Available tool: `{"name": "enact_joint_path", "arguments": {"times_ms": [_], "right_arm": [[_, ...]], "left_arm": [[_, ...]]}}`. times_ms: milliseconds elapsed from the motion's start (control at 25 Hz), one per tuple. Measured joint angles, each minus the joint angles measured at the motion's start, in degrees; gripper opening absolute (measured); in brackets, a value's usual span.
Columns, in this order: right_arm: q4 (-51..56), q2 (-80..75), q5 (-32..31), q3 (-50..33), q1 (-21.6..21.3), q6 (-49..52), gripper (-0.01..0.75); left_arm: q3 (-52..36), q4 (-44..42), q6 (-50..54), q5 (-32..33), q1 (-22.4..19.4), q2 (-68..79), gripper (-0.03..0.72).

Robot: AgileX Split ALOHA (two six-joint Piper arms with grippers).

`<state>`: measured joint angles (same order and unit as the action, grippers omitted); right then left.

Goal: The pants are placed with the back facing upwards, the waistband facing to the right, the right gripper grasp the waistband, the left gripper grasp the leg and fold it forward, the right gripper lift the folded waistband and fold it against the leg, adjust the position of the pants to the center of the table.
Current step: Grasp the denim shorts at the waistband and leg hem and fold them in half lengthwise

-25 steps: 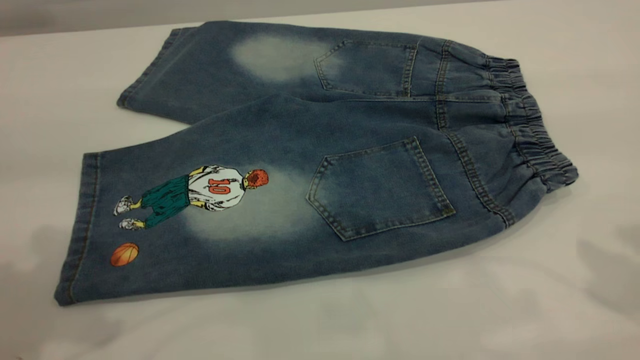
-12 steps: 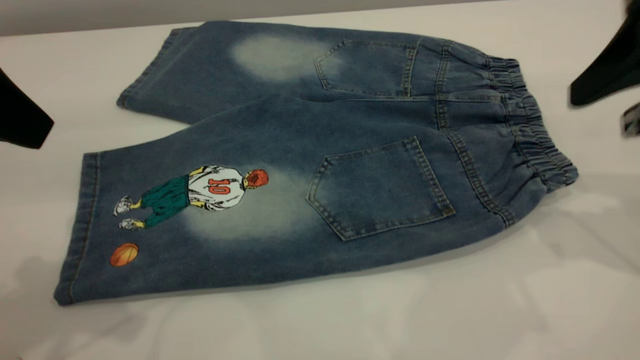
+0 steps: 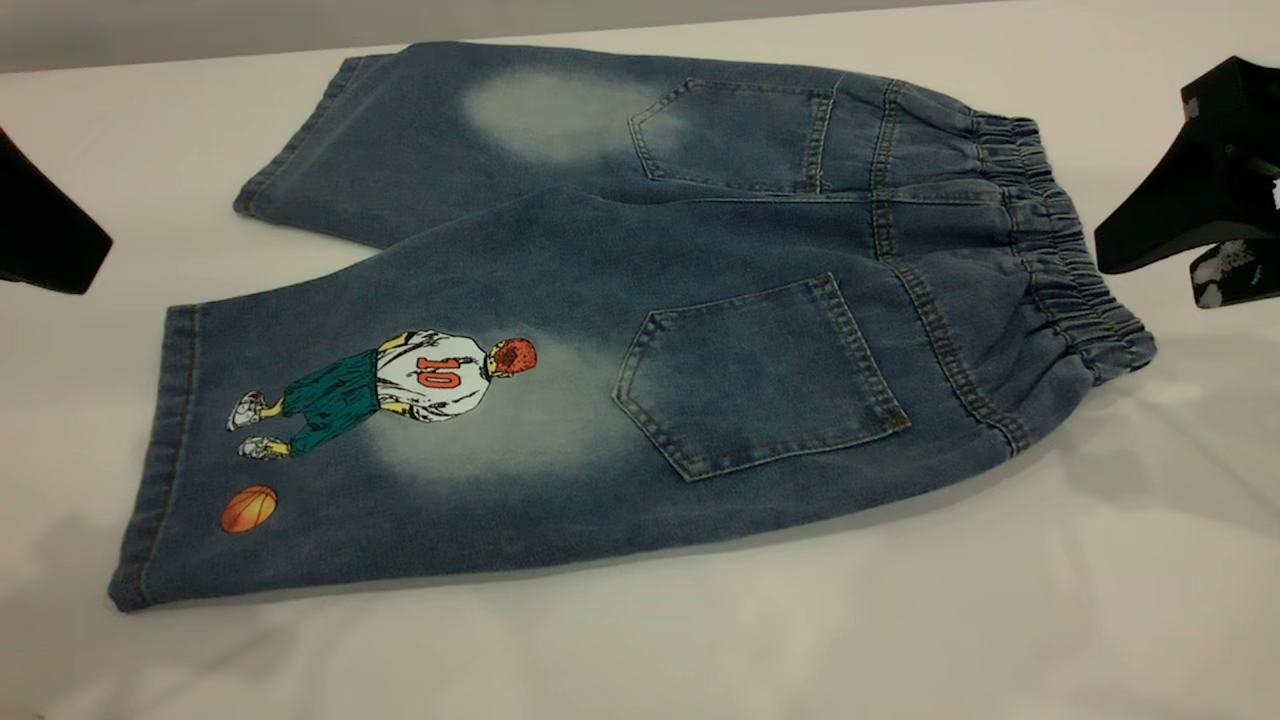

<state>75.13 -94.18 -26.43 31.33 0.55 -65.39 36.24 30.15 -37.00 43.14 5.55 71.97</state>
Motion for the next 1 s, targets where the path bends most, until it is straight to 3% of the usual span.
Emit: {"name": "enact_joint_path", "arguments": {"times_ms": [440, 560, 720, 880, 1000], "right_arm": [[4.51, -11.78, -0.09, 3.19, 0.0, -3.26, 0.429], [6.87, -14.68, -3.22, 4.8, -1.69, -4.2, 0.43], [9.72, -17.23, -6.73, 4.89, -8.02, -5.7, 0.43], [12.32, -17.23, -16.59, 4.89, -16.18, -7.59, 0.43], [13.67, -17.18, -21.77, 4.89, -19.62, -8.27, 0.43]], "left_arm": [[0.0, 0.08, 0.0, -0.11, 0.0, 0.0, 0.359], [0.0, 0.08, 0.0, -0.11, 0.0, -0.05, 0.359], [0.0, 0.08, -0.27, -0.12, 1.13, -0.05, 0.359], [0.0, -0.08, -0.87, -0.12, 3.13, -0.05, 0.359], [0.0, -0.08, -1.56, -0.06, 3.31, -0.05, 0.359]]}}
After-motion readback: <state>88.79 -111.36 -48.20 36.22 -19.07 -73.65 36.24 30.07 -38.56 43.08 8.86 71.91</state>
